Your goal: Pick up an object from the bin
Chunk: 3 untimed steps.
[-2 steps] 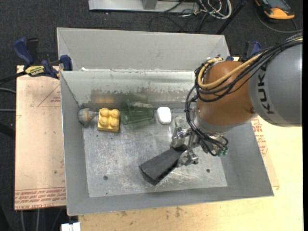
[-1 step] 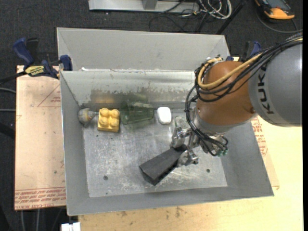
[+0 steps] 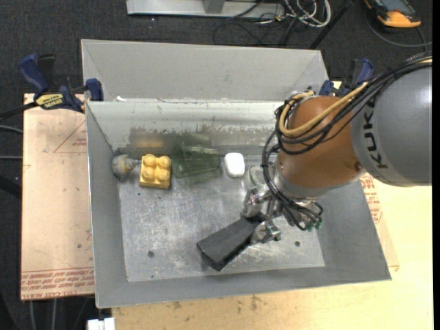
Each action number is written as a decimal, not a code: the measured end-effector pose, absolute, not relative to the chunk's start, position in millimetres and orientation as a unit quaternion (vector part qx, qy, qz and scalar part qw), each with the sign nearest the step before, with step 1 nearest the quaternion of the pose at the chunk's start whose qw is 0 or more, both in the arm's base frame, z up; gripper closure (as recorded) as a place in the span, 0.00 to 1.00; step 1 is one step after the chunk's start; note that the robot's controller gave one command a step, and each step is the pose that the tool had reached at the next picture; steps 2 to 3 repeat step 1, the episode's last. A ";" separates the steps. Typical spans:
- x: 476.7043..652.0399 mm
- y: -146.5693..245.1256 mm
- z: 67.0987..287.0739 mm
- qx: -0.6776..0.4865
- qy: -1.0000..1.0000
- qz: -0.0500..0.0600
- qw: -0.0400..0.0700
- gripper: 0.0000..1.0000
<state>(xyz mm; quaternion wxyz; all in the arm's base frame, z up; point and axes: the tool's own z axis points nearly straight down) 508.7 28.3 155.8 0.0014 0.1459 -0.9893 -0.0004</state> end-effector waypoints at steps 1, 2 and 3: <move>512.1 38.8 247.1 0.161 -0.987 0.000 0.001 1.00; 512.1 38.8 247.1 0.161 -0.987 0.000 0.001 1.00; 512.1 38.8 247.1 0.161 -0.987 0.000 0.001 1.00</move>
Offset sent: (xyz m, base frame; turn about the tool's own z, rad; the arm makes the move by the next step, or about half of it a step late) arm 0.0000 0.0000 0.0000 0.0000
